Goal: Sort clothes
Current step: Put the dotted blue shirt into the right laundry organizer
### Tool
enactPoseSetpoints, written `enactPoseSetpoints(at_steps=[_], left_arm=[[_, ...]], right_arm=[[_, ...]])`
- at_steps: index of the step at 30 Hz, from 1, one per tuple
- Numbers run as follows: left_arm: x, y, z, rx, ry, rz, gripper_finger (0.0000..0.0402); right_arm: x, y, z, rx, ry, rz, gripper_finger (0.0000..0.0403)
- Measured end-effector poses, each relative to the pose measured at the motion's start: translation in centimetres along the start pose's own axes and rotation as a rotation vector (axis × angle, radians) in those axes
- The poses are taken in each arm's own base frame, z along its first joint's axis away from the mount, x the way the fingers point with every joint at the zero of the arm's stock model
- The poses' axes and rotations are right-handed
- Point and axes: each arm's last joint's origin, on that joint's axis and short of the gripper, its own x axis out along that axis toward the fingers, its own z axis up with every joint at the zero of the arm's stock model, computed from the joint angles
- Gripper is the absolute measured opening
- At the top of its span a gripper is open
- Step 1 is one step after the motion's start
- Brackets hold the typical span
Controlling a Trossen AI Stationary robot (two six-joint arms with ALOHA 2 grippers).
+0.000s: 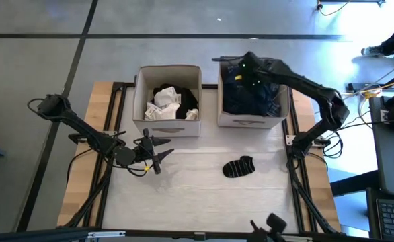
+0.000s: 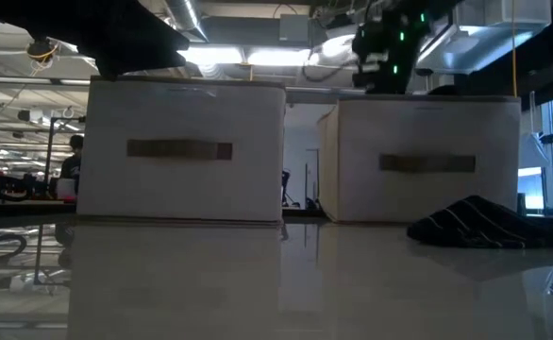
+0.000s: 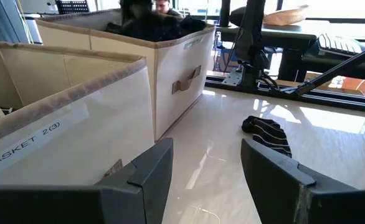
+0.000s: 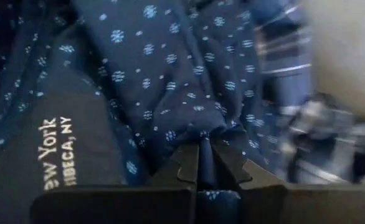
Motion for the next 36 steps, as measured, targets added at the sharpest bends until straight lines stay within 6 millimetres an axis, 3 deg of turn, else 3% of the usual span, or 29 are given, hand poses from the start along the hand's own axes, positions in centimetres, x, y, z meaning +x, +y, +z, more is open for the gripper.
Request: enactPoseSetpoints(at_steps=[8, 16, 21, 27, 31, 36], left_arm=[[0.0, 0.0, 0.0, 0.002, 0.000, 0.000, 0.0180], [0.0, 0.0, 0.0, 0.004, 0.002, 0.001, 0.0180], [0.0, 0.0, 0.0, 0.005, 0.002, 0.000, 0.0180], [0.0, 0.0, 0.0, 0.004, 0.001, 0.000, 0.0180], [0.0, 0.0, 0.0, 0.004, 0.001, 0.000, 0.0180], [0.0, 0.0, 0.0, 0.004, 0.001, 0.000, 0.0180]], right_arm=[[7.1, 1.5, -3.0, 0.057, -0.083, 0.085, 0.0023], [9.8, 2.3, -5.0, 0.102, -0.116, 0.091, 0.0025], [9.6, 2.4, -5.0, 0.113, -0.120, 0.087, 0.0048], [8.2, 2.0, -5.0, 0.125, -0.162, 0.067, 0.0137], [5.9, 1.4, -4.7, 0.145, -0.179, 0.065, 0.0189], [1.6, 0.3, -3.9, 0.151, -0.194, 0.063, 0.0223]])
